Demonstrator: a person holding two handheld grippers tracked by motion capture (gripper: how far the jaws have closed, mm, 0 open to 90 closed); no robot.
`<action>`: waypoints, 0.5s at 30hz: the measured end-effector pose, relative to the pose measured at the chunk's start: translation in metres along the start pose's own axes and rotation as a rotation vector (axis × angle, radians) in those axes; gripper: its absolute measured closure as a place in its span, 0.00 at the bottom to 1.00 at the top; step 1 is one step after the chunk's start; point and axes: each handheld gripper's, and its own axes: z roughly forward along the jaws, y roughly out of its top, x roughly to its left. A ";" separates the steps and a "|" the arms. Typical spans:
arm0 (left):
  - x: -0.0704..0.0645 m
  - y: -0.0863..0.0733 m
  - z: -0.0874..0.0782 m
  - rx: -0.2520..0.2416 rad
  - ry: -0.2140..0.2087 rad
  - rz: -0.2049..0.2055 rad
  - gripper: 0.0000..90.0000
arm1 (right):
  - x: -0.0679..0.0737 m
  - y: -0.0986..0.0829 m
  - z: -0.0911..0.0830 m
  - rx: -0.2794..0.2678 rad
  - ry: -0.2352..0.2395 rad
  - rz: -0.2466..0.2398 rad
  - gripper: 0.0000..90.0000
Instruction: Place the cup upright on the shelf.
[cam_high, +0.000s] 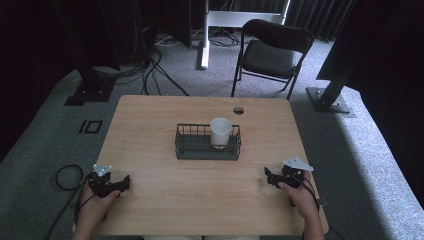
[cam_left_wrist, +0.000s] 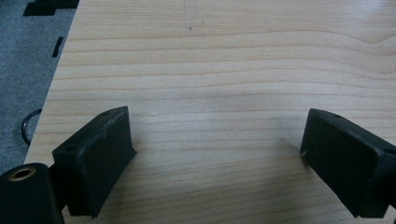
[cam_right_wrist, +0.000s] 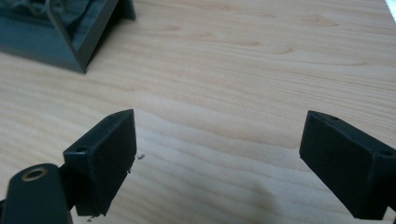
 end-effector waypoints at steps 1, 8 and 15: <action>0.000 0.000 0.000 -0.001 0.000 -0.001 0.11 | -0.002 -0.001 -0.001 0.005 0.017 0.002 0.12; 0.000 0.000 0.000 0.000 0.000 0.000 0.11 | -0.009 -0.009 -0.004 0.034 0.084 -0.045 0.12; 0.000 0.000 0.000 -0.001 0.000 0.000 0.11 | -0.012 -0.016 -0.008 0.078 0.130 -0.118 0.12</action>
